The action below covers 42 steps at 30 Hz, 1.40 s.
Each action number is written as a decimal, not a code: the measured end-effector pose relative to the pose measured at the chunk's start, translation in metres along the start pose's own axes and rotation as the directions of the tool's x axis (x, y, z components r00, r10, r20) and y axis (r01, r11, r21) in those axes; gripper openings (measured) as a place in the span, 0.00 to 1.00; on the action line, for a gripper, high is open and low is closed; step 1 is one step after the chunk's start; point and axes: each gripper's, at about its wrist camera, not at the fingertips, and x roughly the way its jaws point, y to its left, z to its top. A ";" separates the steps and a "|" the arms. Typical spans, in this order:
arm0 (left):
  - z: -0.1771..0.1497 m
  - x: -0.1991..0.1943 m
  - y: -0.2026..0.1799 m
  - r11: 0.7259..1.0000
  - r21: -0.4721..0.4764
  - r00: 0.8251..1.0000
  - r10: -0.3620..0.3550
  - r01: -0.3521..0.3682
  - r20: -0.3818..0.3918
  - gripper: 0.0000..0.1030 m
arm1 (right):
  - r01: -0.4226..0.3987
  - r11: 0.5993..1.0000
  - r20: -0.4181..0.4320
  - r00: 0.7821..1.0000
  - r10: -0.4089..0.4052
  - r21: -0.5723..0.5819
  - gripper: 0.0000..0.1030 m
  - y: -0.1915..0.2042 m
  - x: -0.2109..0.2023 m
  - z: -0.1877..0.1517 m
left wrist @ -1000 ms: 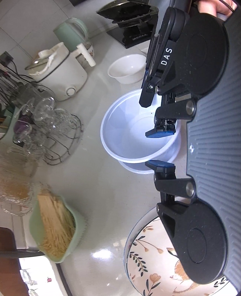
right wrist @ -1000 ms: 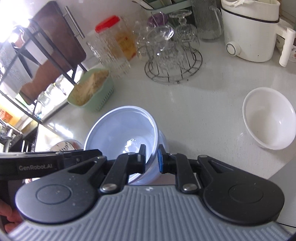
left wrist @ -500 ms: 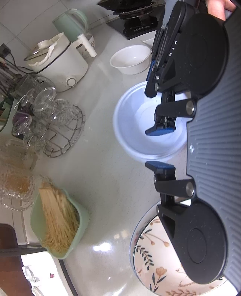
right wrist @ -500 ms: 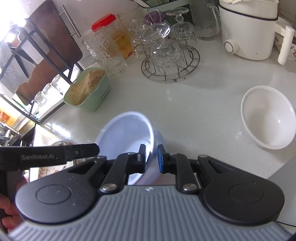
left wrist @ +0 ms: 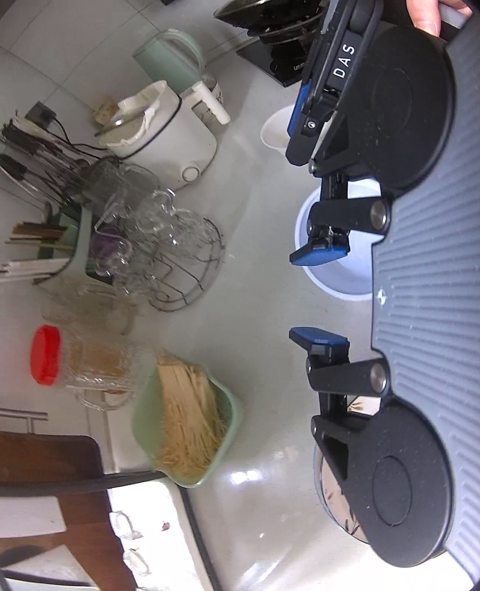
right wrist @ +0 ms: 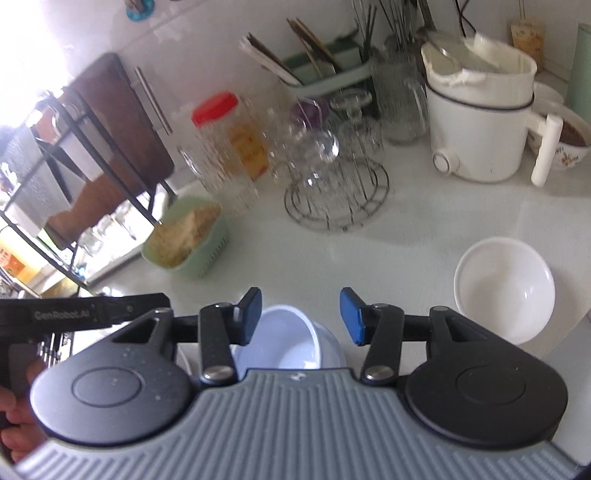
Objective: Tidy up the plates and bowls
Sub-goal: 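Open both grippers and lift them off the plastic bowls, then move both grippers to the rim of the white ceramic bowl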
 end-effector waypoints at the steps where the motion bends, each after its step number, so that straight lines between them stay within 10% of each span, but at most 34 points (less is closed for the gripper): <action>1: 0.001 -0.003 -0.002 1.000 0.004 1.000 0.001 -0.001 0.008 0.41 | -0.002 1.000 0.010 1.000 0.003 -0.001 0.49 0.002 -0.004 0.002; 15: 0.007 -0.046 -0.029 0.998 0.049 0.994 -0.031 0.026 0.107 0.41 | -0.005 1.000 0.125 0.992 0.004 0.008 0.49 0.011 -0.048 0.013; 42: 0.000 -0.018 -0.090 0.986 0.136 0.993 -0.100 0.091 0.061 0.41 | 0.106 0.993 0.191 0.975 -0.113 0.047 0.49 -0.037 -0.074 -0.003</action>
